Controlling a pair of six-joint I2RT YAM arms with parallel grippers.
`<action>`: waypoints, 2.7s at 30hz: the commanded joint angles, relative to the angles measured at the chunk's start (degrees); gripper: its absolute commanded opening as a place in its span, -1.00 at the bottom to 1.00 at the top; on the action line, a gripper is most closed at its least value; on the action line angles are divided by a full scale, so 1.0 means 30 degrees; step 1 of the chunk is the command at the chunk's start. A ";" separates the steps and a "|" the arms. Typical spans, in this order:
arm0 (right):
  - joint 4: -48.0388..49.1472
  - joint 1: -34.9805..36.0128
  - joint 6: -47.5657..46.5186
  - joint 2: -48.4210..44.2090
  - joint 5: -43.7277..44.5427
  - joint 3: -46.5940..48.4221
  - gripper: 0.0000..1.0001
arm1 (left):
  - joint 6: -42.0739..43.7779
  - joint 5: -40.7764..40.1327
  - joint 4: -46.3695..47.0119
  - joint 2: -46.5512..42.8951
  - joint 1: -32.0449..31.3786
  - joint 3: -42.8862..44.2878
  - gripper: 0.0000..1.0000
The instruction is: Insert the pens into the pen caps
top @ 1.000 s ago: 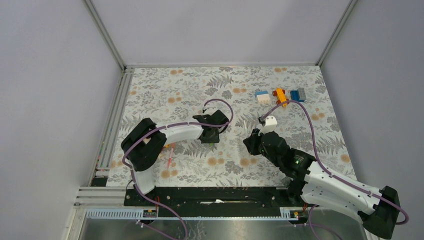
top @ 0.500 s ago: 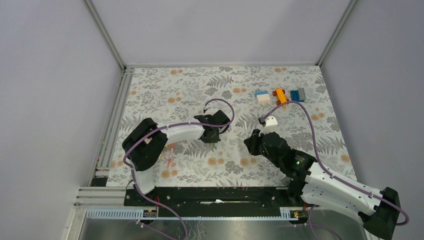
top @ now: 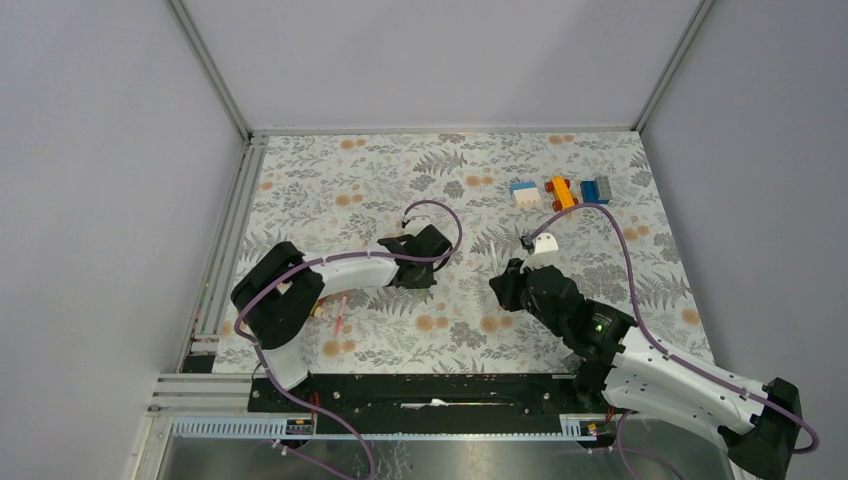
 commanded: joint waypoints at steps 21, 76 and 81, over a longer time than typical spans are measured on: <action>0.4993 0.0068 0.0314 0.0623 -0.0548 -0.1264 -1.00 | 0.1229 0.0949 0.5511 -0.8904 0.0120 -0.4665 -1.00; 1.2144 0.0061 -0.0124 0.3071 -0.8230 -0.1923 -1.00 | -0.3801 0.4410 1.4195 -1.4396 0.1250 -0.7736 -1.00; 1.2141 0.0060 -0.0175 0.3464 -0.8618 -0.1629 -1.00 | -0.3892 0.4440 1.4270 -1.4421 0.1304 -0.7857 -1.00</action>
